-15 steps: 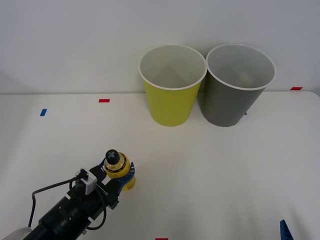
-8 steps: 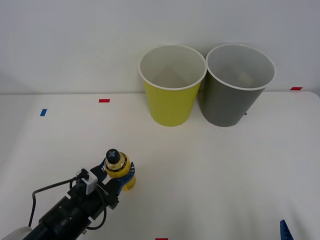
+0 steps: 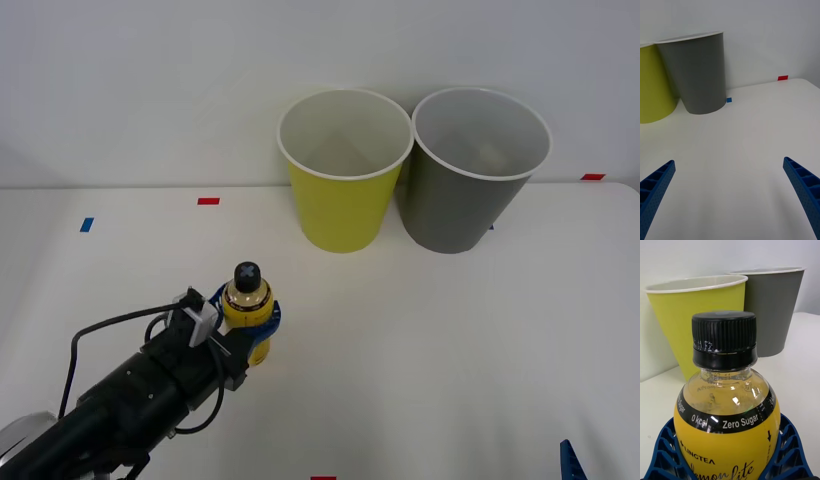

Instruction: Put cans in the gray bin and PET bottles in the light green bin.

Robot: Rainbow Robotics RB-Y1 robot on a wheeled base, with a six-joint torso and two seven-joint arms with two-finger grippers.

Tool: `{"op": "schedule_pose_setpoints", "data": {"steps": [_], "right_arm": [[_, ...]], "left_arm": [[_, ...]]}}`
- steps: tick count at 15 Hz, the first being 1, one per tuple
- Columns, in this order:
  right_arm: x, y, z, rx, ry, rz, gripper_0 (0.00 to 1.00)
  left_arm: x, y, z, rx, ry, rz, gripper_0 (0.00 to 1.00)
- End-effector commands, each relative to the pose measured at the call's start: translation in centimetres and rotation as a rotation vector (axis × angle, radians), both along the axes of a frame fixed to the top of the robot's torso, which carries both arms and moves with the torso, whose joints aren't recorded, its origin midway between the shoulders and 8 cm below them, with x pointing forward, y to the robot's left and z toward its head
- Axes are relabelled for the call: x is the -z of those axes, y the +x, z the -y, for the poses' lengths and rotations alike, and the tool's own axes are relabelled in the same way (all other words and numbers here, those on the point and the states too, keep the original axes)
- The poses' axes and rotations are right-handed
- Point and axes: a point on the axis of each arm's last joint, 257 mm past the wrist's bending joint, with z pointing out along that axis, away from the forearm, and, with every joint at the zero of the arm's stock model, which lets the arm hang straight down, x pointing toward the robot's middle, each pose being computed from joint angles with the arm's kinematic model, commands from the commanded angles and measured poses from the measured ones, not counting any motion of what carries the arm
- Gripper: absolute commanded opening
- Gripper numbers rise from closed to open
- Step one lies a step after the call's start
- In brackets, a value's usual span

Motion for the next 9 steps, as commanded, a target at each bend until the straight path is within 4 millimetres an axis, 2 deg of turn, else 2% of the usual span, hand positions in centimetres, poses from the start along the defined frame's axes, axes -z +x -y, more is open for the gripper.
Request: {"op": "schedule_pose_setpoints", "data": {"steps": [1, 4, 9], "right_arm": [[0.0, 0.0, 0.0, 0.000, 0.000, 0.000, 1.00], [0.0, 0.0, 0.0, 0.000, 0.000, 0.000, 1.00], [0.0, 0.0, 0.0, 0.000, 0.000, 0.000, 1.00]], "left_arm": [[-3.7, 0.0, 0.1, -0.025, 0.067, -0.023, 0.00], [-7.2, -0.2, -0.6, -0.070, 0.118, -0.039, 0.00], [-11.0, 0.2, -1.8, -0.070, 0.171, -0.043, 0.00]]}}
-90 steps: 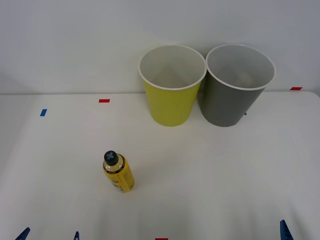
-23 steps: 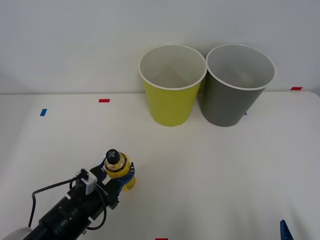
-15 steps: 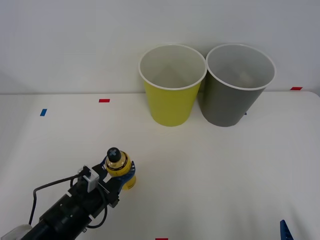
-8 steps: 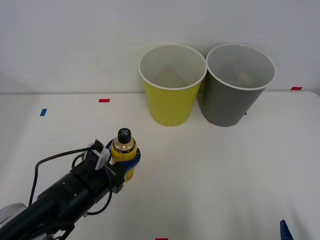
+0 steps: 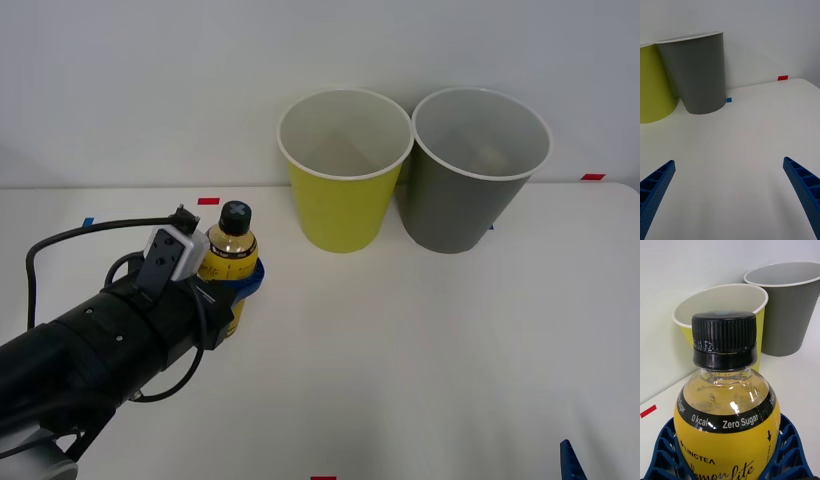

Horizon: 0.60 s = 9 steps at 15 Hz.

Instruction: Put cans in the gray bin and PET bottles in the light green bin.

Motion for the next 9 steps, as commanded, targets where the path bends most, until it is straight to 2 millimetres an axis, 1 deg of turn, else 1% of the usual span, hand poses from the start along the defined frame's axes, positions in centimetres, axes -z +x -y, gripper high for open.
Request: {"op": "schedule_pose_setpoints", "data": {"steps": [1, 4, 5, 8, 9], "right_arm": [[0.0, 0.0, 0.0, 0.000, 0.000, 0.000, 1.00], [0.0, 0.0, 0.0, 0.000, 0.000, 0.000, 1.00], [0.0, 0.0, 0.0, 0.000, 0.000, 0.000, 1.00], [0.0, 0.0, 0.0, 0.000, 0.000, 0.000, 1.00], [0.0, 0.0, 0.0, 0.000, 0.000, 0.000, 1.00]], "left_arm": [[-3.4, 0.6, -0.6, 0.022, 0.037, 0.024, 0.00], [-6.7, 0.9, -1.3, 0.041, 0.072, 0.061, 0.00], [-8.3, 1.4, -1.6, 0.035, 0.069, 0.098, 0.00], [-12.5, 2.3, -1.2, 0.030, 0.056, 0.195, 0.00], [-13.2, 2.5, -1.1, 0.031, 0.052, 0.207, 0.00]]}}
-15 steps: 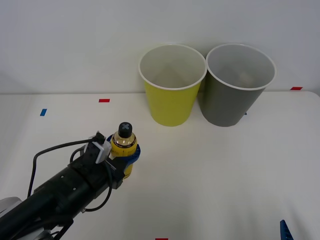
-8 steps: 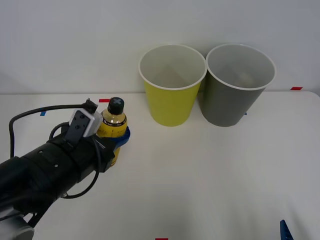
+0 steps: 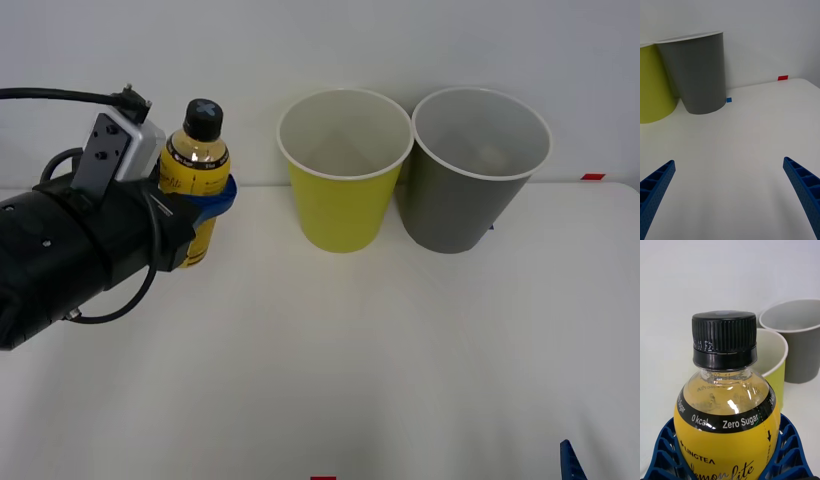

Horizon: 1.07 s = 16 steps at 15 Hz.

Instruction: Put cans in the gray bin and PET bottles in the light green bin.

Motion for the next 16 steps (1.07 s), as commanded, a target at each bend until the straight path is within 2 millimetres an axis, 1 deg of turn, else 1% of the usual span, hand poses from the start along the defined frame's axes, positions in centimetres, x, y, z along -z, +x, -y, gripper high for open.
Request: {"op": "schedule_pose_setpoints", "data": {"steps": [1, 4, 8, 11, 13, 16], "right_arm": [[0.0, 0.0, 0.0, 0.000, 0.000, 0.000, 1.00], [0.0, 0.0, 0.0, 0.000, 0.000, 0.000, 1.00], [0.0, 0.0, 0.0, 0.000, 0.000, 0.000, 1.00], [0.0, 0.0, 0.0, 0.000, 0.000, 0.000, 1.00], [0.0, 0.0, 0.0, 0.000, 0.000, 0.000, 1.00], [0.0, 0.0, 0.0, 0.000, 0.000, 0.000, 1.00]], "left_arm": [[-2.7, 0.7, 0.3, -0.003, -0.023, 0.053, 0.00], [-4.5, 1.9, 1.5, 0.012, -0.120, 0.028, 0.00], [-7.0, 4.5, 4.3, 0.014, -0.188, 0.011, 0.00], [-7.8, 6.4, 6.7, 0.023, -0.203, -0.019, 0.00], [-8.2, 7.5, 7.6, 0.029, -0.193, -0.021, 0.00], [-8.6, 9.9, 9.1, 0.044, -0.221, 0.003, 0.00]]}}
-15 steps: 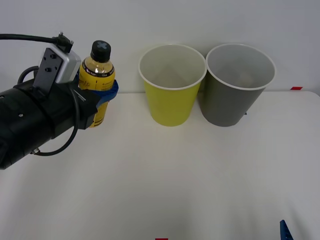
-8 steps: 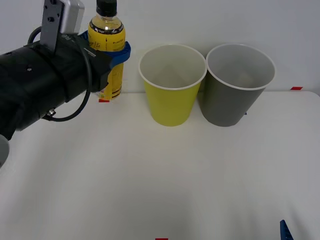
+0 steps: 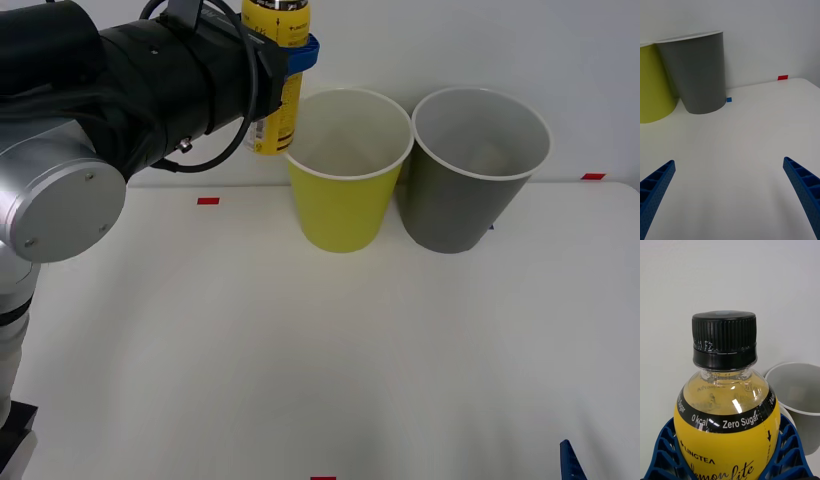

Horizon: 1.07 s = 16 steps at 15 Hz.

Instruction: Put cans in the gray bin and PET bottles in the light green bin.

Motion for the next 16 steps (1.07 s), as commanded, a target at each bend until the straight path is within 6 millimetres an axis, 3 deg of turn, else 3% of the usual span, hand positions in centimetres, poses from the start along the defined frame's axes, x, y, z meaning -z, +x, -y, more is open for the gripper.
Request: {"op": "schedule_pose_setpoints", "data": {"steps": [1, 9, 12, 16], "right_arm": [[0.0, 0.0, 0.0, 0.000, 0.000, 0.000, 1.00], [0.0, 0.0, 0.0, 0.000, 0.000, 0.000, 1.00], [0.0, 0.0, 0.0, 0.000, 0.000, 0.000, 1.00], [0.0, 0.0, 0.0, 0.000, 0.000, 0.000, 1.00]], "left_arm": [[-0.4, 2.0, 1.6, 0.017, -0.022, 0.021, 0.00], [-0.3, 6.2, 6.7, 0.084, -0.088, 0.046, 0.00], [0.6, 6.7, 7.9, 0.101, -0.100, 0.037, 0.00], [2.1, 9.0, 9.8, 0.120, -0.115, 0.062, 0.00]]}}
